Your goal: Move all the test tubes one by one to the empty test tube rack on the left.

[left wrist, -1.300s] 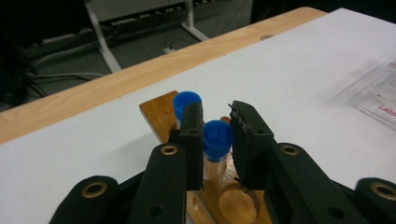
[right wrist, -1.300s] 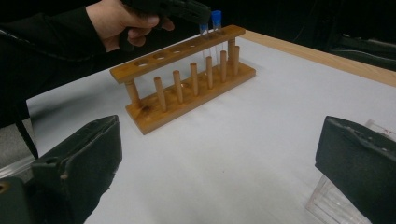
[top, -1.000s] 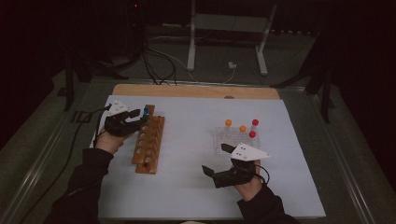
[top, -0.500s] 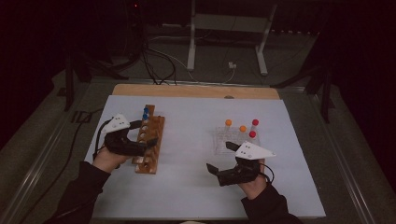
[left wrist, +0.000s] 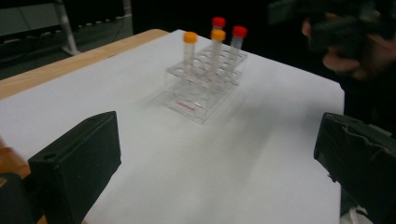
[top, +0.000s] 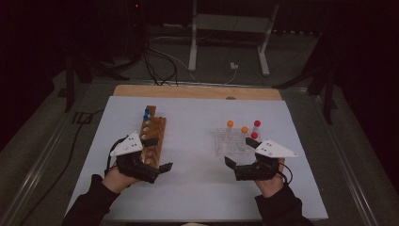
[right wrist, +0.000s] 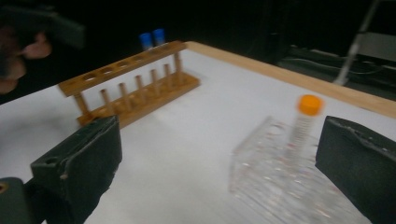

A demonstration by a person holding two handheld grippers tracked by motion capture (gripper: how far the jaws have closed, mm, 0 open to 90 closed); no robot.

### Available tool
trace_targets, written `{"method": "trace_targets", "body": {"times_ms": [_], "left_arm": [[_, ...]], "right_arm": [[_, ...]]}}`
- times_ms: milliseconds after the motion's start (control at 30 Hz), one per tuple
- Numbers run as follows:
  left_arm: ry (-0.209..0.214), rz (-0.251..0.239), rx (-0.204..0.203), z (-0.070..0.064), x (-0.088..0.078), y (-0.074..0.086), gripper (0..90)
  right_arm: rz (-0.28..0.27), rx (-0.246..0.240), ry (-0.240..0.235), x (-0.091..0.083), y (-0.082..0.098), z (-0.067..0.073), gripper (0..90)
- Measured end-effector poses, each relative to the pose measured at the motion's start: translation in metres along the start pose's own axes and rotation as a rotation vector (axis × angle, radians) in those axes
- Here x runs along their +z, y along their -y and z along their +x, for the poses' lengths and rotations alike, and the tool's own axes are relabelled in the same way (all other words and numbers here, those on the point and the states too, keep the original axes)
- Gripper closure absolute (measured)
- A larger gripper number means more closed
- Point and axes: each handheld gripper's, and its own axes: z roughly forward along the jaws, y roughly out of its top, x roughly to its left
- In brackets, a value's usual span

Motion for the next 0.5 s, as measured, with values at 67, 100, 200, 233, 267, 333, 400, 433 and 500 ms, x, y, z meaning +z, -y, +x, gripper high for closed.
{"method": "trace_targets", "body": {"times_ms": [67, 100, 200, 233, 267, 333, 400, 433, 500], "left_arm": [[0.006, 0.003, 0.003, -0.003, 0.002, 0.001, 1.6], [0.011, 0.001, -0.004, -0.004, 0.002, 0.001, 1.5], [0.021, 0.0, 0.006, -0.008, 0.003, 0.001, 1.5], [0.024, -0.002, 0.002, -0.008, 0.004, 0.002, 1.6], [0.024, -0.004, -0.001, -0.009, 0.004, 0.003, 1.5], [0.026, 0.005, 0.01, -0.01, 0.005, 0.004, 1.5], [0.03, 0.008, 0.01, -0.011, 0.006, 0.005, 1.5], [0.029, 0.006, 0.014, -0.011, 0.006, 0.005, 1.6], [0.034, 0.005, 0.016, -0.012, 0.006, 0.004, 1.6]], "right_arm": [[0.002, 0.005, 0.035, -0.003, 0.0, -0.005, 0.0], [-0.001, 0.009, 0.051, -0.005, 0.0, -0.008, 0.0], [-0.004, 0.015, 0.091, -0.01, 0.002, -0.014, 0.0], [-0.009, 0.018, 0.093, -0.012, 0.003, -0.016, 0.0], [-0.004, 0.022, 0.109, -0.013, 0.003, -0.018, 0.0], [0.007, 0.024, 0.137, -0.014, 0.005, -0.022, 0.0], [0.013, 0.036, 0.154, -0.015, 0.008, -0.027, 0.0], [0.022, 0.039, 0.163, -0.015, 0.01, -0.029, 0.0], [0.035, 0.052, 0.174, -0.014, 0.014, -0.033, 0.1]]}}
